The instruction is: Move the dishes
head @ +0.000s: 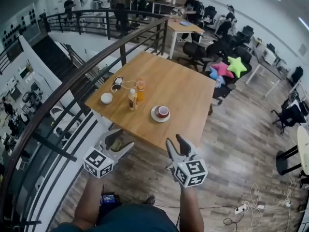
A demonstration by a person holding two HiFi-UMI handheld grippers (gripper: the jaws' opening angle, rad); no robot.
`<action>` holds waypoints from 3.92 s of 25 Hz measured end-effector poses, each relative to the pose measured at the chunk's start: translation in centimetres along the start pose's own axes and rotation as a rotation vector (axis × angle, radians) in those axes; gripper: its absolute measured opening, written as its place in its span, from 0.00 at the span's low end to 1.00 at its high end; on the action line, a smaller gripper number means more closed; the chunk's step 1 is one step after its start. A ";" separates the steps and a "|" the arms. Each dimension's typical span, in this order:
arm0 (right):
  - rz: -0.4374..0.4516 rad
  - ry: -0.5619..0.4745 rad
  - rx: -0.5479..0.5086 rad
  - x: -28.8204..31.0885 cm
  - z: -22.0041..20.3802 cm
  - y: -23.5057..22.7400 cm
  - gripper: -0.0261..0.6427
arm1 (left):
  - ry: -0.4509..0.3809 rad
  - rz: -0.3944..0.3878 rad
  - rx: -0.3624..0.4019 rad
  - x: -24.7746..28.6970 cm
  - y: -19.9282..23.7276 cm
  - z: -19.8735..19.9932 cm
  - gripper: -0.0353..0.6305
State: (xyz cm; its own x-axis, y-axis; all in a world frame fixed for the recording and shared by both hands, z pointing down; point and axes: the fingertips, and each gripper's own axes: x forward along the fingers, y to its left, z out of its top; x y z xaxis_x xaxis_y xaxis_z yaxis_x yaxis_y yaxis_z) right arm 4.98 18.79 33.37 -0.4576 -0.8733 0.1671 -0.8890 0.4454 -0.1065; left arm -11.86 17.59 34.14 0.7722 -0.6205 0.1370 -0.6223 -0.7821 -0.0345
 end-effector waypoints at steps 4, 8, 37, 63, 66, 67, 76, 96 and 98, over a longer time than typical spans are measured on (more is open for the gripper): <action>0.023 -0.008 0.020 -0.1 0.1 -2.4 0.26 | 0.017 0.015 0.001 2.0 -1.2 0.3 0.45; 0.019 -0.002 0.043 -0.3 -0.3 -4.4 0.26 | 0.037 -0.003 -0.003 4.1 -2.1 0.1 0.45; -0.388 0.054 0.058 11.4 2.1 -16.7 0.26 | -0.006 -0.402 -0.042 25.4 11.5 -0.2 0.45; -0.311 0.146 0.045 20.3 1.2 -20.4 0.26 | 0.086 -0.375 -0.070 31.2 15.7 -6.3 0.46; -0.275 0.159 0.055 21.2 0.7 -21.9 0.26 | 0.134 -0.352 -0.061 32.5 15.4 -8.2 0.46; -0.263 0.163 0.058 21.5 0.6 -22.4 0.26 | 0.152 -0.344 -0.057 33.0 15.4 -8.9 0.46; -0.187 0.219 0.092 23.3 -2.2 -27.0 0.26 | 0.303 -0.298 -0.056 38.1 14.3 -15.6 0.52; -0.146 0.350 0.145 24.7 -8.5 -32.1 0.26 | 0.582 -0.258 0.124 44.3 12.2 -28.0 0.65; -0.145 0.357 0.148 24.9 -8.8 -32.3 0.26 | 0.605 -0.261 0.138 44.5 12.2 -28.6 0.65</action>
State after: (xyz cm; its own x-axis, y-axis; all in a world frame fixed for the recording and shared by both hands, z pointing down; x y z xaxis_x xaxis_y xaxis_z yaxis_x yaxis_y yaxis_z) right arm 22.16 -15.62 49.61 -0.3288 -0.7899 0.5177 -0.9443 0.2669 -0.1926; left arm 11.27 -17.86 68.18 0.6623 -0.2994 0.6868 -0.3720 -0.9271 -0.0454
